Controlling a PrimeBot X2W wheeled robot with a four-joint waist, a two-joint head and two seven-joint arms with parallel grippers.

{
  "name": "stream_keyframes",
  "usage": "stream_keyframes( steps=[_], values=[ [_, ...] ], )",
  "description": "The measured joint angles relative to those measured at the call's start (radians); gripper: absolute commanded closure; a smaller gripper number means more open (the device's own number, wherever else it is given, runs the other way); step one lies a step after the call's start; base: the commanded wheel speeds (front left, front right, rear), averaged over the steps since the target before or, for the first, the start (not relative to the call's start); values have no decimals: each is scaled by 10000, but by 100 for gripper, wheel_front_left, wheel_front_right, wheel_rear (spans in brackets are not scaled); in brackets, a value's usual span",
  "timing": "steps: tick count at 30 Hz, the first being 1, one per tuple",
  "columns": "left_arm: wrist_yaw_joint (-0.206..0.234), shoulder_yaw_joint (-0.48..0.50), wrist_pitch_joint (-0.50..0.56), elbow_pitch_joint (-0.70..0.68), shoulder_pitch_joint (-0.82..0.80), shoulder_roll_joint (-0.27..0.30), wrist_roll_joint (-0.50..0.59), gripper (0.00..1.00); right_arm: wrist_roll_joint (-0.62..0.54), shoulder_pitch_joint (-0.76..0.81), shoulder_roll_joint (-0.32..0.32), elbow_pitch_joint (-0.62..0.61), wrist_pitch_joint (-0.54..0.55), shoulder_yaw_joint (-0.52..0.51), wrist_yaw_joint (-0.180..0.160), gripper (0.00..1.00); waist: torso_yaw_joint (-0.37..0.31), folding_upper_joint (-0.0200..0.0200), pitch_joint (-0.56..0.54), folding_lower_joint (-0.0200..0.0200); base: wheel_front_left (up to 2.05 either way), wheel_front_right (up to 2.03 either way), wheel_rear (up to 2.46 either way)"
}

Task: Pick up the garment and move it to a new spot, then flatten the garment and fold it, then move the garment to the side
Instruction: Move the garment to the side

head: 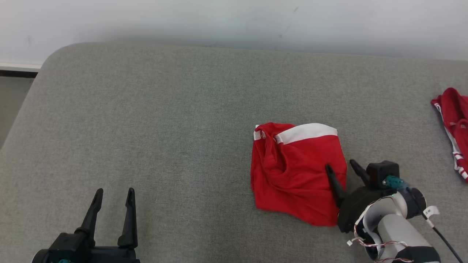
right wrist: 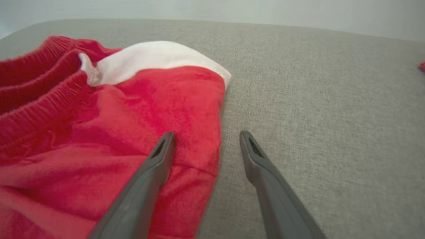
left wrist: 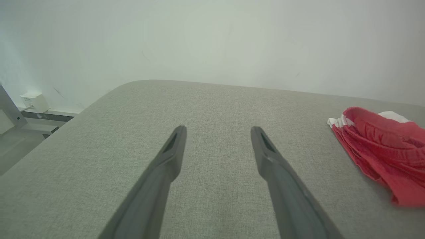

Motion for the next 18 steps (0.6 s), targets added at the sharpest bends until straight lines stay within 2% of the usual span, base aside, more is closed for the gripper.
stream_keyframes(
  steps=[5,6,7,8,9,14,18],
  values=[
    [0,102,0,-2,-2,0,2,0,222,-19,272,709,-502,577,0,0,13,-1,55,0,0,0,0],
    [0,104,0,-4,-2,0,2,0,311,-20,299,805,-499,723,0,22,-25,-1,47,-1,0,0,0],
    [0,100,0,-4,-2,-4,4,0,407,-23,326,890,-497,863,0,67,-63,-1,40,-1,0,0,0],
    [0,98,0,-2,-2,-6,4,0,527,-36,337,968,-493,976,0,88,-103,-1,34,-2,0,0,0],
    [0,96,0,0,-3,-8,2,0,631,-81,341,1051,-483,1091,2,100,-144,-1,31,-3,0,0,0],
    [0,-19,0,69,-98,-8,0,0,865,-488,267,1429,-587,1567,12,100,-300,-1,60,-3,0,0,0],
    [-2,-54,0,48,-128,-12,-35,0,874,-1072,-186,1590,-673,2036,10,100,-389,-1,148,-2,0,0,0]
  ],
)
